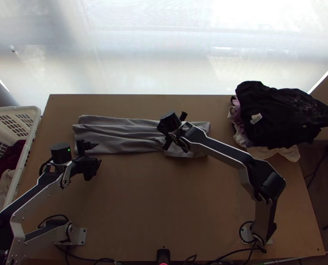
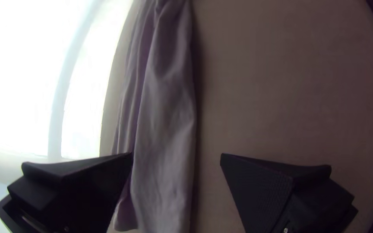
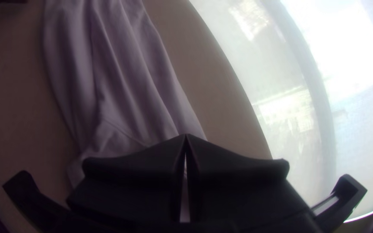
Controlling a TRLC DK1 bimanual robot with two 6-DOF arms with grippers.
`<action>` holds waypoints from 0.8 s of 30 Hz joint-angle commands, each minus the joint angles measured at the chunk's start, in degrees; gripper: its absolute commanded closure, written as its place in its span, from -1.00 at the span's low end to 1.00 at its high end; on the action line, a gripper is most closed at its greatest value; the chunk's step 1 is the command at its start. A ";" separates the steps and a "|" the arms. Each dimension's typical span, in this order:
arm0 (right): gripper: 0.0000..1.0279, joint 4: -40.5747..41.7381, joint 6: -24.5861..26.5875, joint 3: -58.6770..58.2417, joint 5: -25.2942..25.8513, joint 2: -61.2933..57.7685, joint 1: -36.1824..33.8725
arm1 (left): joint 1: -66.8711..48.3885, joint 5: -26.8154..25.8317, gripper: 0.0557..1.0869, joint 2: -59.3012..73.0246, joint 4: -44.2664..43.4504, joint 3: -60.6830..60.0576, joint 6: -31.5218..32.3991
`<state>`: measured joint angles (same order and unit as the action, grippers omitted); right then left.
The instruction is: Fold the t-shirt
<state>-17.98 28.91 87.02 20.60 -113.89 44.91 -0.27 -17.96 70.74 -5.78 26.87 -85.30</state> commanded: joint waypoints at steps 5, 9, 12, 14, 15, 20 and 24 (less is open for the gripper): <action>0.95 0.75 -0.34 0.16 0.05 -0.90 0.18 | -0.61 5.83 -0.91 11.17 -16.98 -3.41 -4.79; 0.95 0.84 -0.34 0.16 0.05 -1.16 0.18 | -0.69 7.06 -0.91 13.81 -23.13 -3.49 -4.26; 0.95 1.01 -0.34 0.25 0.05 -1.51 0.18 | -0.69 8.11 -0.91 15.48 -26.56 -2.70 -4.18; 0.95 1.19 -0.43 0.25 0.05 -1.87 0.18 | -0.69 8.20 -0.91 16.36 -27.44 -2.35 -4.09; 0.95 1.37 -0.43 0.25 0.05 -2.04 0.27 | -0.78 8.55 -0.91 17.59 -27.79 -2.18 -4.18; 0.95 1.63 -0.43 0.78 0.05 -2.83 0.80 | -2.19 11.80 -0.91 24.71 -37.29 -2.18 -3.91; 0.95 1.63 -0.43 0.69 -0.03 -3.10 0.89 | -3.07 14.00 -0.91 28.58 -39.39 -0.15 -2.07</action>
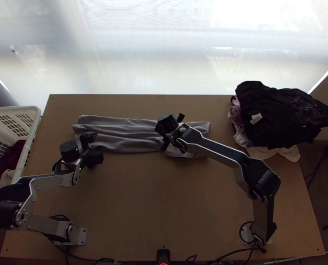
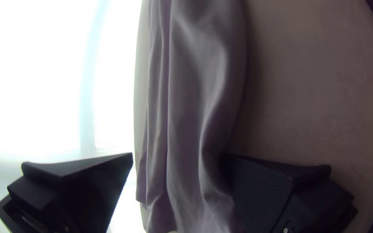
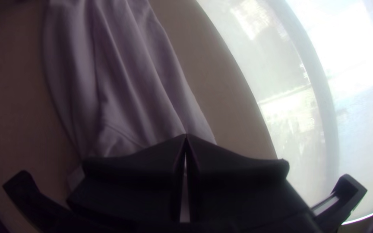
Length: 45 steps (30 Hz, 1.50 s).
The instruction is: Fold the t-shirt
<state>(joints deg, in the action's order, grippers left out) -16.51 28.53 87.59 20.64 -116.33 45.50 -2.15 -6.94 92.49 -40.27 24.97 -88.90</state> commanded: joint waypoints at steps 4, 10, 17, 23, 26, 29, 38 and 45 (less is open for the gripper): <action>0.95 0.87 -0.15 -0.49 -0.08 -0.65 0.12 | 0.04 2.98 -0.91 11.40 -5.43 4.30 1.72; 0.95 2.71 -0.15 -1.02 -0.08 -1.44 0.12 | -0.66 4.57 -0.91 13.42 -2.44 10.18 6.64; 0.95 3.24 -0.23 -1.55 -0.08 -1.35 -0.50 | -0.13 4.65 -0.55 13.16 4.24 13.61 8.75; 0.95 4.82 -0.41 -3.13 -0.08 -1.18 -1.11 | 0.57 4.65 0.71 13.42 5.55 13.88 8.83; 0.95 6.05 -0.41 -3.74 -0.08 -1.09 -1.46 | 1.19 4.65 0.90 12.19 5.55 12.03 7.69; 0.95 6.23 -0.50 -3.74 -0.17 -0.91 -1.90 | 1.36 4.30 0.92 7.36 6.61 8.78 6.73; 0.95 6.23 -1.38 -5.41 -1.13 3.66 -3.31 | 1.45 0.79 0.92 -13.91 22.17 1.22 9.71; 0.95 6.23 -1.46 -10.86 -2.27 7.44 -2.25 | 4.35 -2.20 0.92 -27.45 29.90 -1.15 8.40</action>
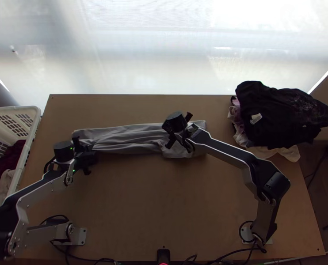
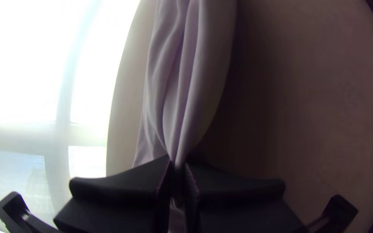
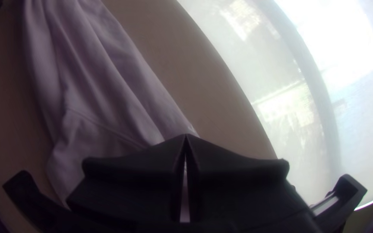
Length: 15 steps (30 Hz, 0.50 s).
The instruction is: Fold the t-shirt
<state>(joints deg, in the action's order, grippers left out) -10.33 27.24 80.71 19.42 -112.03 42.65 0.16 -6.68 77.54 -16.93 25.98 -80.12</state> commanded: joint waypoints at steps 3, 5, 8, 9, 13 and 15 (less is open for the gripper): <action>0.95 0.04 -0.70 -5.30 -1.23 4.45 0.50 | 3.18 -3.78 0.92 -17.33 10.25 -2.16 -1.89; 0.95 0.04 -0.97 -5.82 -1.31 5.59 0.32 | 4.32 -5.36 0.92 -20.58 14.03 -2.25 -3.56; 0.95 -0.04 -0.88 -6.44 -1.49 7.17 -0.11 | 6.16 -7.65 0.92 -25.77 19.30 -2.25 -6.19; 0.95 -0.04 -0.88 -6.70 -1.49 7.70 -0.38 | 7.22 -8.88 0.92 -27.44 20.80 -2.33 -7.51; 0.95 -0.04 -0.70 -8.11 -1.58 9.81 -2.31 | 11.88 -13.63 0.92 -32.27 24.93 -2.07 -11.47; 0.95 -0.04 -0.70 -8.72 -1.93 11.04 -3.54 | 12.23 -14.94 0.92 -33.24 25.10 -1.72 -11.55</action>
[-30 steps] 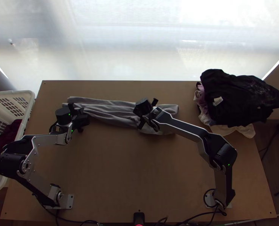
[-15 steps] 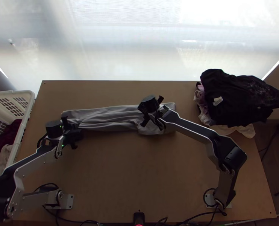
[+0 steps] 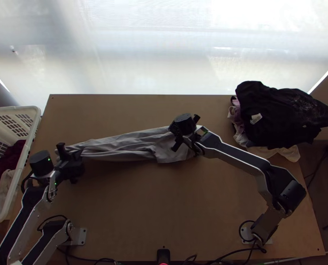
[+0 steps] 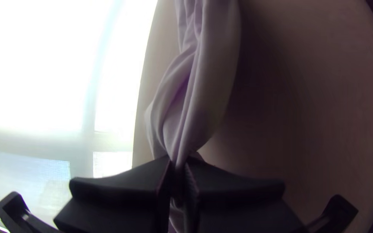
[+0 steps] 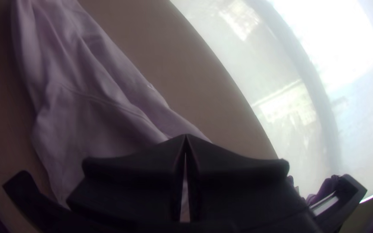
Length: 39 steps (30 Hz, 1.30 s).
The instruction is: Fold the t-shirt
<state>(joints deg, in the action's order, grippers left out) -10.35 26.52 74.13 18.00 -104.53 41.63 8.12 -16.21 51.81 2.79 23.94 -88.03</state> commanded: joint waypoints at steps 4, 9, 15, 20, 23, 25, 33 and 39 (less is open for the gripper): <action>0.95 -0.29 0.02 -3.02 -1.04 6.53 -5.15 | -4.60 -3.13 0.92 -4.18 -0.59 0.93 -0.74; 0.95 -1.52 0.02 -4.34 -2.27 11.45 -9.37 | -22.09 6.71 0.92 7.60 -5.51 7.61 4.09; 0.95 -2.66 -0.51 -7.68 -3.67 16.99 -13.85 | -33.78 9.62 0.92 23.07 -6.39 21.67 7.17; 0.95 -3.45 -1.30 -8.91 -4.55 19.72 -17.37 | -42.49 12.43 0.92 35.29 -5.16 34.59 6.82; 0.95 -3.80 -2.18 -9.35 -5.26 21.21 -19.48 | -45.74 14.45 0.92 43.02 0.11 42.59 4.80; 0.95 -4.15 -2.62 -9.79 -5.61 22.27 -20.53 | -48.02 17.35 0.92 47.15 1.78 46.02 2.51; 0.95 -4.33 -3.67 -10.85 -6.57 24.73 -24.66 | -55.84 22.01 0.92 59.63 1.26 56.12 0.14; 0.95 -4.77 -3.85 -11.73 -6.84 26.66 -25.63 | -57.34 22.54 0.89 65.43 -0.59 60.43 -4.87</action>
<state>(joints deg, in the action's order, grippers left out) -14.85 23.11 63.35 11.51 -80.07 17.96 -46.06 5.10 109.19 3.79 78.08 -88.40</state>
